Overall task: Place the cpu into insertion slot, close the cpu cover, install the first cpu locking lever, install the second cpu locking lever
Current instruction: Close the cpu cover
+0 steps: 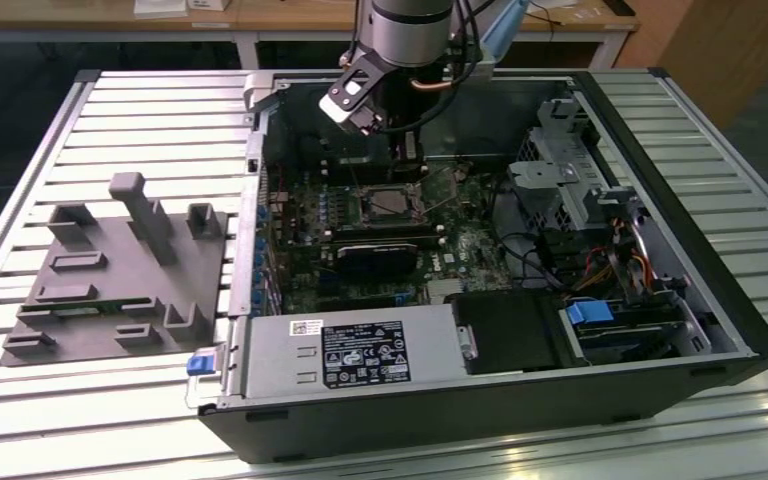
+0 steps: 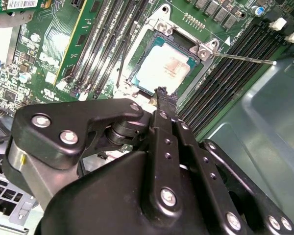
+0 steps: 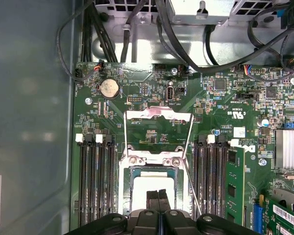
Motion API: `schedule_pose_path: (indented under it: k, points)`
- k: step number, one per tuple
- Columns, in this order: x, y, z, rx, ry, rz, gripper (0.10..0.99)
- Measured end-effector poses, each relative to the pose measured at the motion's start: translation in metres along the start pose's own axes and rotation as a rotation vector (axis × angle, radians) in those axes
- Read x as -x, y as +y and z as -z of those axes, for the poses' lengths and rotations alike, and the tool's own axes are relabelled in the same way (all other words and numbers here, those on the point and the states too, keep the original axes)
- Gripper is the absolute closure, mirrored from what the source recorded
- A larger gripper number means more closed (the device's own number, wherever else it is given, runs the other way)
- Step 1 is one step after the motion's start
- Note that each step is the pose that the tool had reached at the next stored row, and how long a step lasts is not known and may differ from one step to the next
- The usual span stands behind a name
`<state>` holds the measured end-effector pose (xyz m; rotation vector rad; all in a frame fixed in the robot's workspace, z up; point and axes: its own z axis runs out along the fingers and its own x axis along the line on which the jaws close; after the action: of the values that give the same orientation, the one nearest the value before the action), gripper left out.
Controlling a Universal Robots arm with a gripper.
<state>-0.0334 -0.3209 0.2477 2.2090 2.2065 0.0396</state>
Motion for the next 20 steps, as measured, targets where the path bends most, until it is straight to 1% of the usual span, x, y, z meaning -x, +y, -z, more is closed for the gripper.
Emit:
schedule_pose_path:
  k: [5, 7, 11, 14, 18, 20]
  points:
    - [0.0000, 0.0000, 0.0002, 0.000, 0.0000, 0.000, 0.984]
    - [0.0000, 0.0000, 0.0019, 0.000, -0.0001, 0.000, 0.984]
    - [-0.0001, 0.0003, 0.0105, 0.000, 0.0002, 0.000, 0.984]
    - [0.0000, 0.0004, 0.0149, 0.000, 0.0000, 0.000, 0.984]
    - [-0.0001, 0.0009, 0.0149, 0.000, 0.0003, 0.000, 0.984]
    - [-0.0003, 0.0034, 0.0149, 0.000, 0.0002, 0.000, 0.984]
